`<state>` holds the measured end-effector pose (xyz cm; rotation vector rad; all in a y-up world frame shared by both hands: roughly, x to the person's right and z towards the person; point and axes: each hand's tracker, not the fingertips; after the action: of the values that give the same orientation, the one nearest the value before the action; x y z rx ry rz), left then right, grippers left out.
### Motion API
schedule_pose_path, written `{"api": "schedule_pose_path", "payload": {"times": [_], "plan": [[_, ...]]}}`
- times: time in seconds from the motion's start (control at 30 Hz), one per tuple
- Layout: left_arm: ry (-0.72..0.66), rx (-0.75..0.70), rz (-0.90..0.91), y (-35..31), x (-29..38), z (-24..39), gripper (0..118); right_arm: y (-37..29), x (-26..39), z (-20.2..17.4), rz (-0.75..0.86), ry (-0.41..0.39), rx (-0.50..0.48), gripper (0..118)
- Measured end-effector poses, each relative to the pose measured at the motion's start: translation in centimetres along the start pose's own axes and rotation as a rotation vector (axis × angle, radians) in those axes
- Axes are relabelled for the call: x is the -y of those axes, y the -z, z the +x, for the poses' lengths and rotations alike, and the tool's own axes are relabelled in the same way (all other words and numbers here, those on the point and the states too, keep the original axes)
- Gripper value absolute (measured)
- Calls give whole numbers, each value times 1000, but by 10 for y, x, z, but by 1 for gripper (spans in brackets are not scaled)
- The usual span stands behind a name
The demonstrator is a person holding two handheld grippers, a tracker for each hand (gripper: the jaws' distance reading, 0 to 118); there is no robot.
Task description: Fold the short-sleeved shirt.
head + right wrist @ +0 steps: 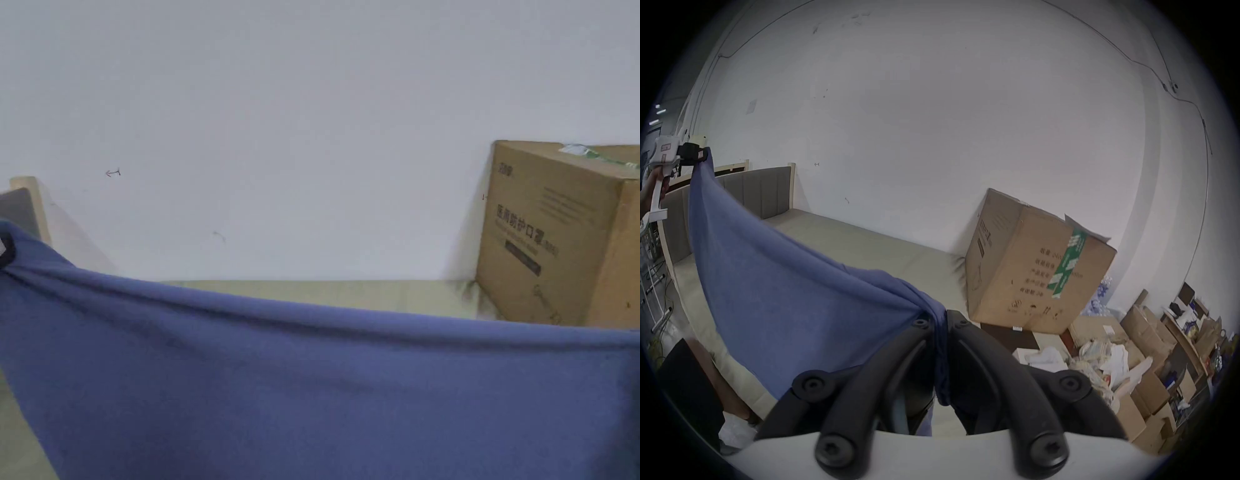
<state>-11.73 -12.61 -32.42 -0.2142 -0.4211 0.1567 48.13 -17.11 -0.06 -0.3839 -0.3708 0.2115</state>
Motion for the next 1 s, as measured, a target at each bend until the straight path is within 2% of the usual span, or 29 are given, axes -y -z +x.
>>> {"api": "schedule_pose_path", "payload": {"times": [0.23, 0.4, 0.5, 0.6, 0.77, 0.87, 1.0], "plan": [[41, -68, 20, 78, -29, 4, 4, 97, -73, 0, 21, 0, 45, 5], [105, -128, 106, 157, -65, 26, 5, 179, -126, 10, 68, 33, 128, 5], [147, -142, 157, 204, -85, 34, 5, 228, -146, 9, 97, -3, 199, 5], [153, -154, 177, 242, -96, 41, 5, 267, -154, 9, 130, 15, 211, 5], [180, -151, 179, 285, -60, 36, 5, 342, -119, 10, 116, -21, 227, 5], [175, -125, 57, 299, 0, 29, 5, 366, -65, -4, 45, 32, 168, 5], [163, -96, -99, 293, 99, 5, 5, 375, 30, -24, -89, 8, 104, 5]]}}
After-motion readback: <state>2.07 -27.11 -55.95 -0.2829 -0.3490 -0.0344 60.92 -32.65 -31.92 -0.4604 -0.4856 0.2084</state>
